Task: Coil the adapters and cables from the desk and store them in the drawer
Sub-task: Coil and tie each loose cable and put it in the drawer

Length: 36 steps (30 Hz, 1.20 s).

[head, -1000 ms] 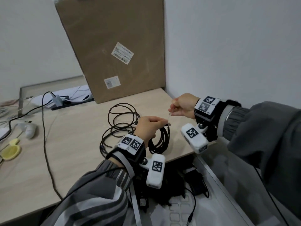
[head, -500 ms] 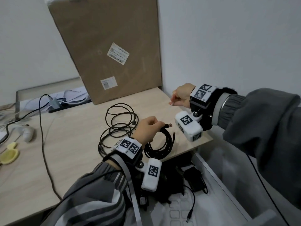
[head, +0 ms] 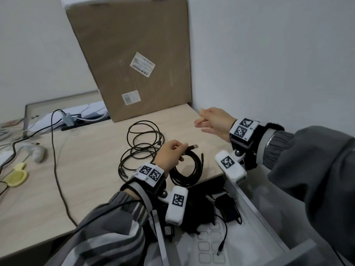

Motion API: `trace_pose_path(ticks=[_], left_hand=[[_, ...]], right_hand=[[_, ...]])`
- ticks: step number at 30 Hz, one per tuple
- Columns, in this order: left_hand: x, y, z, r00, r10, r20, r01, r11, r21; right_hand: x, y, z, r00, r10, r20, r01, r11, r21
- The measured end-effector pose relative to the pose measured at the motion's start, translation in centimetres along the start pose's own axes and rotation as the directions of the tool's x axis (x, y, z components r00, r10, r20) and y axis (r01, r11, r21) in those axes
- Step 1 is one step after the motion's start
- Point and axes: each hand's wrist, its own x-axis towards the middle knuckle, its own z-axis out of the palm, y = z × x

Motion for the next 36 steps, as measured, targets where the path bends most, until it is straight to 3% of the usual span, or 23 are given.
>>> trace_pose_path(ticks=[4, 6, 9, 11, 13, 18, 21, 23, 26, 28, 32, 34, 36], left_hand=[[-0.9, 0.3, -0.1, 0.991, -0.060, -0.121, 0.030, 0.972, -0.235], [-1.6, 0.9, -0.1, 0.986, -0.084, -0.142, 0.033, 0.944, -0.328], [-3.1, 2.0, 0.3, 0.988, -0.072, -0.136, 0.010, 0.911, -0.412], [-4.2, 2.6, 0.8, 0.990, -0.068, -0.123, 0.005, 0.892, -0.453], [-5.3, 2.9, 1.1, 0.991, -0.092, -0.100, 0.037, 0.889, -0.457], [-8.7, 2.5, 2.4, 0.982, -0.154, -0.107, 0.123, 0.959, -0.256], [-10.4, 2.4, 3.6, 0.983, -0.132, -0.129, 0.128, 0.991, -0.036], [-11.7, 2.6, 4.4, 0.989, -0.142, -0.049, 0.148, 0.976, 0.158], [-13.2, 2.4, 5.5, 0.944, -0.310, 0.111, 0.265, 0.916, 0.302], [-13.3, 2.1, 5.9, 0.933, -0.337, 0.126, 0.259, 0.871, 0.418], [-13.0, 1.9, 6.2, 0.992, -0.125, -0.006, 0.092, 0.697, 0.711], [-12.8, 1.7, 6.2, 0.995, 0.004, -0.098, 0.066, 0.706, 0.705], [-12.7, 1.9, 6.2, 0.992, 0.067, -0.108, 0.026, 0.727, 0.686]], right_hand=[[-2.4, 3.1, 0.0, 0.990, 0.087, 0.114, -0.033, 0.911, -0.411], [-3.9, 4.5, 0.2, 0.951, 0.220, 0.216, -0.091, 0.870, -0.484], [-6.0, 5.9, 0.5, 0.894, 0.285, 0.344, -0.173, 0.931, -0.322], [-7.3, 6.2, 0.6, 0.924, 0.202, 0.326, -0.159, 0.975, -0.154], [-8.6, 6.4, 0.1, 0.955, 0.125, 0.268, -0.095, 0.988, -0.123], [-11.6, 8.1, -2.1, 0.969, 0.044, 0.244, 0.052, 0.926, -0.374], [-13.4, 9.6, -3.1, 0.970, 0.027, 0.241, 0.074, 0.914, -0.398], [-14.4, 10.3, -3.7, 0.971, 0.014, 0.237, 0.097, 0.889, -0.448], [-15.5, 11.2, -4.9, 0.965, 0.026, 0.260, 0.116, 0.848, -0.516], [-16.0, 11.7, -5.7, 0.963, 0.045, 0.265, 0.107, 0.839, -0.534], [-16.5, 12.1, -6.7, 0.971, 0.056, 0.232, 0.076, 0.848, -0.524], [-16.6, 11.9, -7.0, 0.973, 0.058, 0.224, 0.064, 0.862, -0.502], [-16.6, 11.5, -7.1, 0.977, 0.033, 0.210, 0.073, 0.877, -0.476]])
